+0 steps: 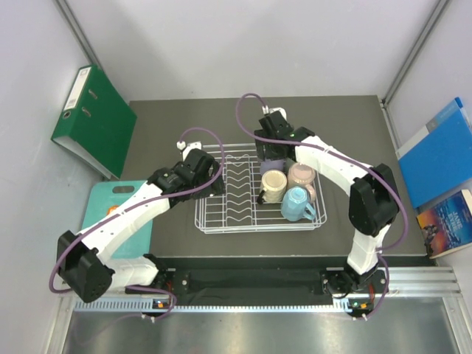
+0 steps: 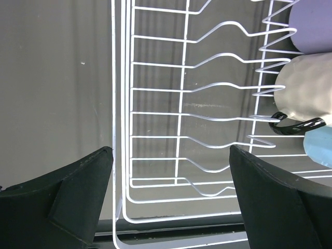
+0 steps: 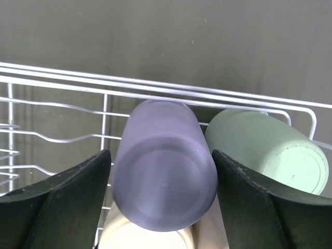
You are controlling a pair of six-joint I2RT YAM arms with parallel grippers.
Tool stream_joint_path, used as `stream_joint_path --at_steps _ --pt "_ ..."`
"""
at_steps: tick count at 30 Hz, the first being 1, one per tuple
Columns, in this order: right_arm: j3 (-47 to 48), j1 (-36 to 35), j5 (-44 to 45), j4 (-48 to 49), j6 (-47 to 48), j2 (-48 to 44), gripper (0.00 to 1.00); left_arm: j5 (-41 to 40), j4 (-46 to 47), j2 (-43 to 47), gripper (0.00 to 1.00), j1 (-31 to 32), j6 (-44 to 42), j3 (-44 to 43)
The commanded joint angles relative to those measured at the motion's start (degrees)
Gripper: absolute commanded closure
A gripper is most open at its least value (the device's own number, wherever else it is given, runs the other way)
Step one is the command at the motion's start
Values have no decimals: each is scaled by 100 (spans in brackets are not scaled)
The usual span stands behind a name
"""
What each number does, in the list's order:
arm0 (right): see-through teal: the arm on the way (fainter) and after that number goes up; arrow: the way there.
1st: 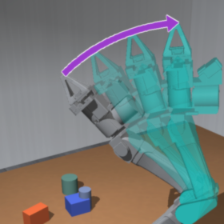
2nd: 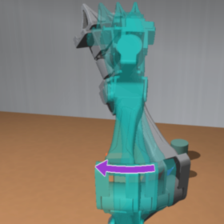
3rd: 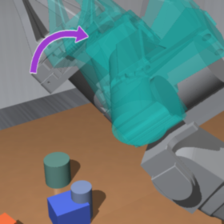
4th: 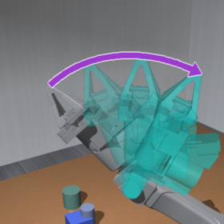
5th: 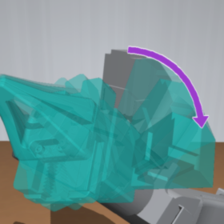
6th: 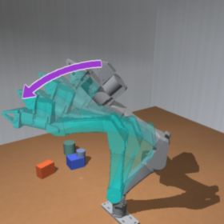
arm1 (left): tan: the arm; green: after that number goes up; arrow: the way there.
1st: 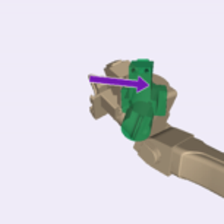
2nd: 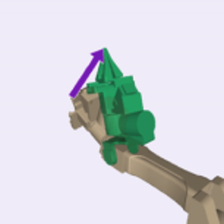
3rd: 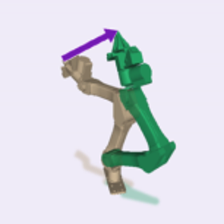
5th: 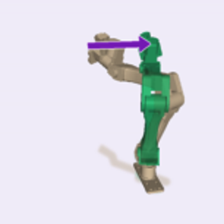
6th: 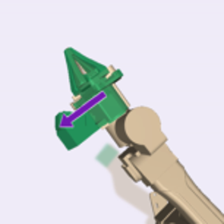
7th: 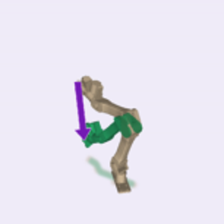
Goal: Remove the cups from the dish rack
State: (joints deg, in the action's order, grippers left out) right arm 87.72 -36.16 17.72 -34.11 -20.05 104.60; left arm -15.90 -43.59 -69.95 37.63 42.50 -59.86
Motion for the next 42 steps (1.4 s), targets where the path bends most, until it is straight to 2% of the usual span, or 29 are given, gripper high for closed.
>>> stream_joint_path --at_steps 1,4,5,9,10,12,13,21,27,36,38,39,40,41,42 --pt "-167 -101 109 62 -130 -396 24 26 211 -54 2 25 -58 0" --pt "-168 -102 136 97 -113 -422 43 43 229 -88 2 34 -66 9" --pt "-168 -102 144 89 -113 -440 54 52 220 -97 2 26 -58 9" --pt "-37 -101 180 98 -25 -545 66 35 255 -106 2 25 -58 9" --pt "16 -102 197 62 1 -563 80 26 255 -106 2 25 -58 0" --pt "226 -110 215 -43 28 -607 97 -9 246 -106 2 25 -66 -26" --pt "297 -119 232 -78 45 -651 100 -27 255 -115 2 25 -75 -35" --pt "1193 -277 241 -667 133 -905 100 -115 273 -247 3 25 -110 -254" --pt "1431 -286 127 -764 -33 -1555 100 -299 378 -361 3 25 -172 -562" --pt "800 -75 -356 -308 -384 -2522 100 -581 685 -467 2 8 -225 -1221" --pt "215 179 -995 227 -560 -2768 100 -415 1001 -336 2 -45 -85 -1239" --pt "-77 545 -1738 525 -883 -3074 100 -301 1376 -265 2 -132 55 -1204" --pt "-732 784 -2258 1233 -1130 -3225 100 -152 1589 -90 2 -185 144 -1056" --pt "-1096 1038 -2742 1657 -1741 -3513 100 189 1800 16 2 -255 249 -950" --pt "-1482 1563 -3722 2158 -2104 -3629 100 445 2132 147 2 -386 485 -801"
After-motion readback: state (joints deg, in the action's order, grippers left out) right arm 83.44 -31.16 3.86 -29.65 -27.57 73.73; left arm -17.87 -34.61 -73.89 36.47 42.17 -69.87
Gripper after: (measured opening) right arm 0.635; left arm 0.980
